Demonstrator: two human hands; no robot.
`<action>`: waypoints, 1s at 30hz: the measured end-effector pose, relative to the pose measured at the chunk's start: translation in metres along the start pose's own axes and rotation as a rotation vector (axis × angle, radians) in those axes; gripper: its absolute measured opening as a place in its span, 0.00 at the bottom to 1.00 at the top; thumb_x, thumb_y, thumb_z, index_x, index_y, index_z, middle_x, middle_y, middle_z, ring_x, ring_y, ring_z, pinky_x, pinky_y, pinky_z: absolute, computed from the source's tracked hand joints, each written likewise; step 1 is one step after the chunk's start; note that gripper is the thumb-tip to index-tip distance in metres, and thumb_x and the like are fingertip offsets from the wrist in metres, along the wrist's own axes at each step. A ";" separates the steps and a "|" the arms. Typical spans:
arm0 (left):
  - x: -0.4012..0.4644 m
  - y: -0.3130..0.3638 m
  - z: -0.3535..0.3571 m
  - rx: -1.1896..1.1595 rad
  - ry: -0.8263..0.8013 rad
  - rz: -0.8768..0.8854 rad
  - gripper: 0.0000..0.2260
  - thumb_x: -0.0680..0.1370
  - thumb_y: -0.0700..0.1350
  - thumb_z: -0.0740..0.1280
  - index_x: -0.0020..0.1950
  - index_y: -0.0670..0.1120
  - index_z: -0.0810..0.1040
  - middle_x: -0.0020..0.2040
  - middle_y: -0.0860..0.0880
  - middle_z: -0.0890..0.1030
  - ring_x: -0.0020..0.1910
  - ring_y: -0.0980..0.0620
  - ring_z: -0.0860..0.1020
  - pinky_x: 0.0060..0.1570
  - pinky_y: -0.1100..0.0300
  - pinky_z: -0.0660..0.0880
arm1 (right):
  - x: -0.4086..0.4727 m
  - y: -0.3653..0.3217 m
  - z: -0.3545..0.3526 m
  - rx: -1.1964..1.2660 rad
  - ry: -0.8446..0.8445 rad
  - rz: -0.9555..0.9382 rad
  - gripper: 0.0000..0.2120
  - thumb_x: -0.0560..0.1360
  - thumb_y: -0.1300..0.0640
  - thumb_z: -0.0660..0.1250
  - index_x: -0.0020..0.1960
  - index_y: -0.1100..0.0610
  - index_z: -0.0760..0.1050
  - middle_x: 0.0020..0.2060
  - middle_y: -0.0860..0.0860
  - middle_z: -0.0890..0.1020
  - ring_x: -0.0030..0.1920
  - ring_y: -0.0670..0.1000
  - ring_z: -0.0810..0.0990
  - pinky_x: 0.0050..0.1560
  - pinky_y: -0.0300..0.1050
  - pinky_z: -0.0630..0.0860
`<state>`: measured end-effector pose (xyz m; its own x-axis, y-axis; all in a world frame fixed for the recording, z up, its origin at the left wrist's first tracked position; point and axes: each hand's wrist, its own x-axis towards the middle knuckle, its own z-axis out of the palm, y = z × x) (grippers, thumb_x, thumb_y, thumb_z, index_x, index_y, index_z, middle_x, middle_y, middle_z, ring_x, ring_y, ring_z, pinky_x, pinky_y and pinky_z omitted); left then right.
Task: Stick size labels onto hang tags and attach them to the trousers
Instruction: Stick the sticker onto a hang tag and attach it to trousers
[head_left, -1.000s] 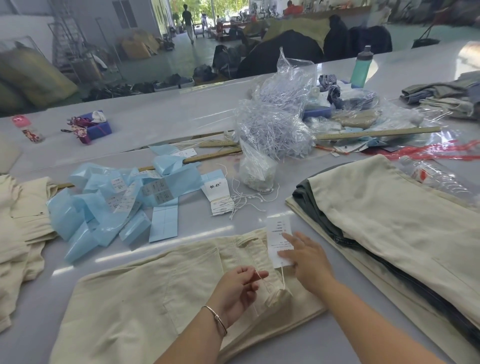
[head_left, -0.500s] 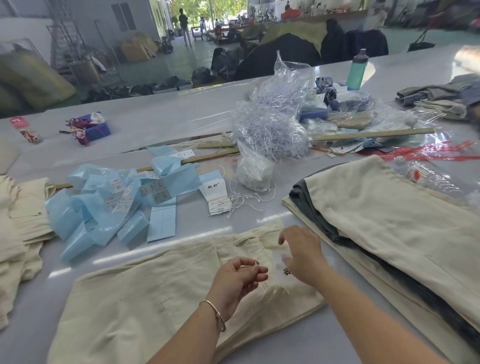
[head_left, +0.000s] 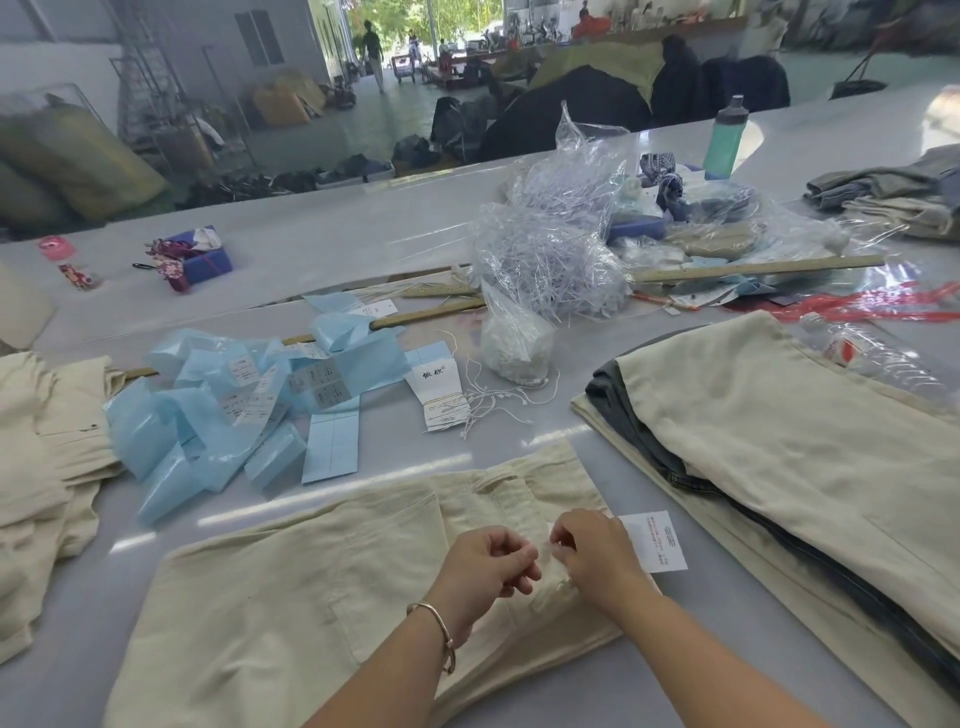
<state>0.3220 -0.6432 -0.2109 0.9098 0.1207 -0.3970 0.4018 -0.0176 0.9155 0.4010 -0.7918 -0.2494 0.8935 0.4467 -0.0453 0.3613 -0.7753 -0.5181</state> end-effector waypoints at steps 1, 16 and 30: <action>-0.001 0.001 0.001 0.019 0.003 0.016 0.04 0.77 0.38 0.69 0.42 0.43 0.79 0.34 0.48 0.83 0.29 0.56 0.77 0.33 0.66 0.71 | 0.001 -0.001 0.000 0.013 -0.011 0.019 0.04 0.76 0.57 0.65 0.42 0.50 0.74 0.44 0.46 0.79 0.49 0.49 0.76 0.48 0.42 0.68; 0.002 0.019 0.019 0.330 0.075 0.229 0.10 0.74 0.40 0.70 0.34 0.50 0.79 0.32 0.52 0.78 0.34 0.55 0.73 0.37 0.62 0.70 | -0.036 -0.014 -0.038 1.162 0.018 0.078 0.03 0.74 0.76 0.63 0.46 0.71 0.74 0.32 0.57 0.79 0.33 0.51 0.77 0.36 0.40 0.75; -0.003 0.019 0.017 0.407 0.057 0.256 0.06 0.73 0.39 0.69 0.35 0.45 0.80 0.25 0.58 0.72 0.27 0.61 0.68 0.34 0.68 0.65 | -0.043 -0.018 -0.036 1.217 -0.102 0.142 0.07 0.75 0.74 0.62 0.51 0.66 0.73 0.34 0.53 0.78 0.35 0.49 0.76 0.38 0.39 0.72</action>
<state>0.3287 -0.6608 -0.1936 0.9823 0.1161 -0.1473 0.1838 -0.4393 0.8793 0.3657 -0.8130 -0.2079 0.8598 0.4678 -0.2047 -0.2705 0.0774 -0.9596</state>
